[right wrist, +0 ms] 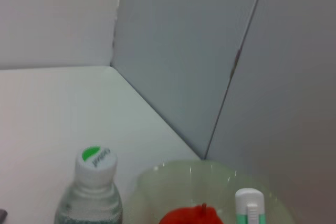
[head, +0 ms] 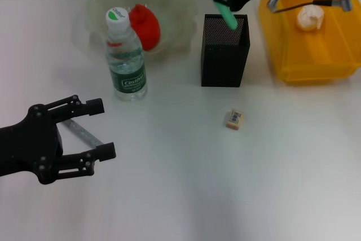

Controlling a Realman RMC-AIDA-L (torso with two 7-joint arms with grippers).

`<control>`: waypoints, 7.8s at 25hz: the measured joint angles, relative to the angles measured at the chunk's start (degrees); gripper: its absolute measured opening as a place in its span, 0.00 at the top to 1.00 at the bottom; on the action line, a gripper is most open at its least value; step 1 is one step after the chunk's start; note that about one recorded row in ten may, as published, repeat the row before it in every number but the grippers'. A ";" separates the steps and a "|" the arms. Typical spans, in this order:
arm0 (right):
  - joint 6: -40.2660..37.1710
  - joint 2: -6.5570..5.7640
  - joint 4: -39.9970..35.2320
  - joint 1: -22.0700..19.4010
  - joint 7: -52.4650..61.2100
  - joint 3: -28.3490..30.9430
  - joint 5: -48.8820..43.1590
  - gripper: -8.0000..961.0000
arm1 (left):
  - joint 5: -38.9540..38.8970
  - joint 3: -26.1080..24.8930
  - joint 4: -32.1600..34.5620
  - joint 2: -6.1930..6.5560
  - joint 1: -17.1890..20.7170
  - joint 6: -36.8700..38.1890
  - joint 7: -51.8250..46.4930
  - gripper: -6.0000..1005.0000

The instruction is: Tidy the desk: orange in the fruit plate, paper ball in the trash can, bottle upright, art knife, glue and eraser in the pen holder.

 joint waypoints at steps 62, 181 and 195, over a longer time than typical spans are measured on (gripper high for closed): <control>-30.27 0.15 -0.23 9.66 31.30 -10.81 -27.62 0.38 | 0.45 -0.79 -0.10 0.22 -0.47 -0.24 0.72 0.18; -27.47 0.36 -10.72 10.59 43.69 -16.64 -8.87 0.48 | 3.45 -5.73 4.39 7.15 1.62 -4.43 0.45 0.18; -5.14 0.70 10.98 20.21 43.97 -33.79 -0.53 0.49 | 3.96 -9.10 4.99 8.09 6.29 -3.02 3.68 0.18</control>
